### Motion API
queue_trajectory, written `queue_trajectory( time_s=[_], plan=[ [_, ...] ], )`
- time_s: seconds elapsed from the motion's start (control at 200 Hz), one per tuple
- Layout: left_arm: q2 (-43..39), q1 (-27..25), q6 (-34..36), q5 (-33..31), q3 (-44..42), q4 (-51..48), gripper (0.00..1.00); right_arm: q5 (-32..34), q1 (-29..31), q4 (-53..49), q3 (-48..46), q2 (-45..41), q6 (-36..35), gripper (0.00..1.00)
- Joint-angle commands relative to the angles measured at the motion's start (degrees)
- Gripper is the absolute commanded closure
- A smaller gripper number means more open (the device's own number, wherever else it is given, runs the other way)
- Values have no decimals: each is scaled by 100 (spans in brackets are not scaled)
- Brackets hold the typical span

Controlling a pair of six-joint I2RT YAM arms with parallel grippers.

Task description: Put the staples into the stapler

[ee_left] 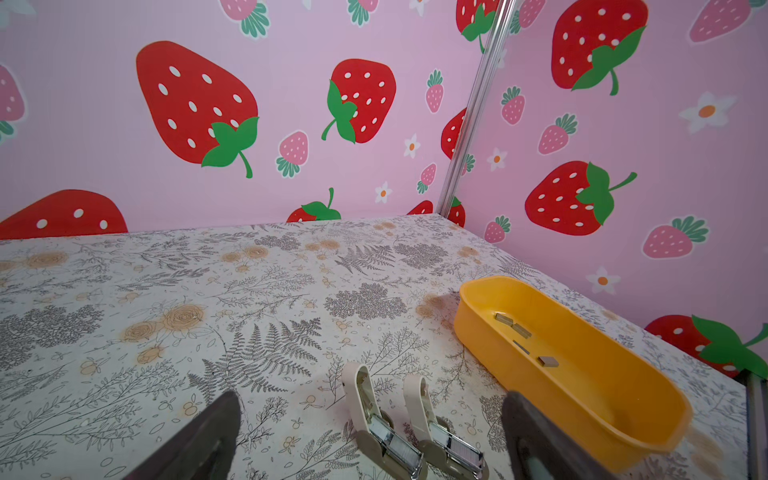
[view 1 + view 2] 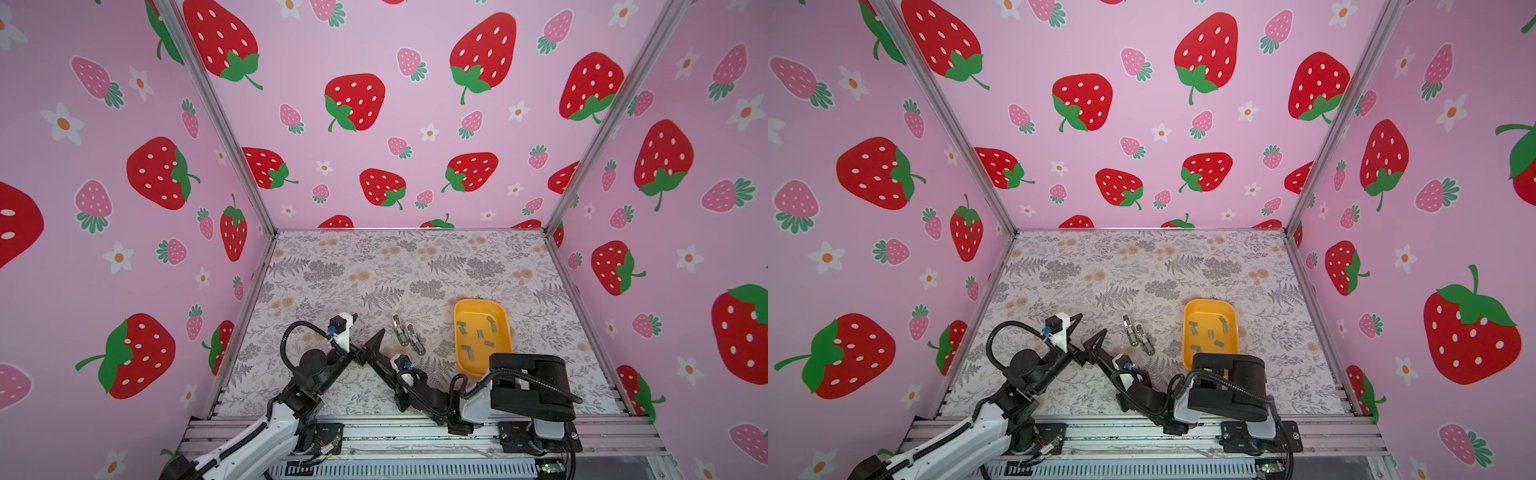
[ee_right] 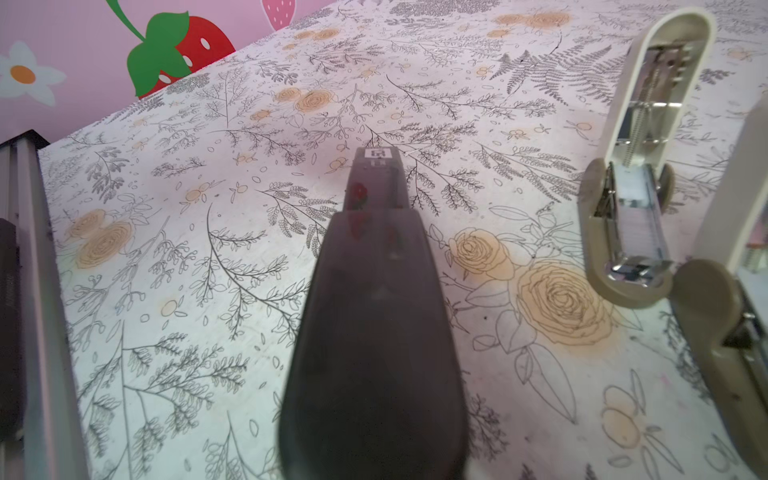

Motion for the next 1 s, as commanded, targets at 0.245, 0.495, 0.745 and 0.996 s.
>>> queue_trajectory(
  time_s=[0.245,0.495,0.745,0.996],
  plan=[
    [954,9,-197,-1013,199,34,1,530,233,-402,97,-129,-168,65],
    [2060,10,-268,-843,230,848,1,805,241,-658,-217,-969,-225,42],
    [2654,6,-142,-876,135,1426,1,435,256,-1011,-82,-1694,-723,55],
    [3355,6,-10,-833,33,2229,1,567,246,-1141,230,-1317,-805,70]
  ],
)
